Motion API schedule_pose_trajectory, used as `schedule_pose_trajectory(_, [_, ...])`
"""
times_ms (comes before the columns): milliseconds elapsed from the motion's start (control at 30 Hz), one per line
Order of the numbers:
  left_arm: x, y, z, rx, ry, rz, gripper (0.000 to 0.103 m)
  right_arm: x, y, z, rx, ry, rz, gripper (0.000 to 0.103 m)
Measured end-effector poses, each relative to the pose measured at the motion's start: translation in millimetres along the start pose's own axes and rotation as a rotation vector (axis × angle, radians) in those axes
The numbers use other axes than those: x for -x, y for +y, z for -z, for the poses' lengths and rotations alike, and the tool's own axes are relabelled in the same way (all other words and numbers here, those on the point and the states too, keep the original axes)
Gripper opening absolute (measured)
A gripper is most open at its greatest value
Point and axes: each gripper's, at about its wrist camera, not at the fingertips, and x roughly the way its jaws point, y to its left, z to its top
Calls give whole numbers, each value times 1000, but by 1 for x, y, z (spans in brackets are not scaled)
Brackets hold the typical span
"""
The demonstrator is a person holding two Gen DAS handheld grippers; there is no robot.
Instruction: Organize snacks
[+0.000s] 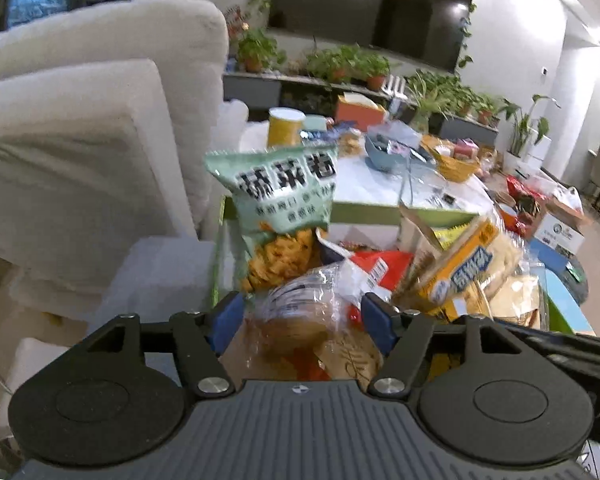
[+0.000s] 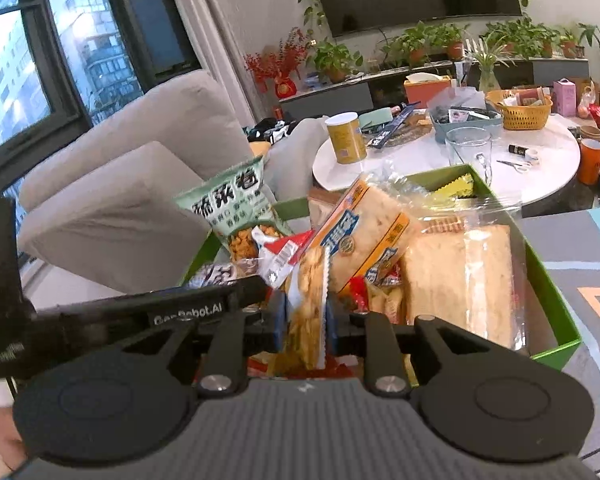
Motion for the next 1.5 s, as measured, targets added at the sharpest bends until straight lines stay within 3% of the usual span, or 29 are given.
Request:
schedule_pose_trajectory(133, [15, 6, -7, 28, -58, 21, 64, 11, -1, -5, 11, -47, 26, 62])
schedule_pose_trajectory(300, [32, 7, -14, 23, -83, 11, 65, 24, 5, -10, 41, -94, 41, 68])
schedule_pose_trajectory(467, [50, 3, -18, 15, -101, 11, 65, 34, 13, -14, 78, -101, 54, 81])
schedule_pose_trajectory(900, [111, -9, -10, -1, -114, -34, 65, 75, 32, -19, 184, -123, 151, 81])
schedule_pose_trajectory(1167, [152, -13, 11, -1, -116, -77, 65, 104, 47, -7, 272, -122, 219, 81])
schedule_pose_trajectory(1500, [201, -22, 40, -23, -113, -149, 65, 134, 51, 14, 286, -122, 270, 81])
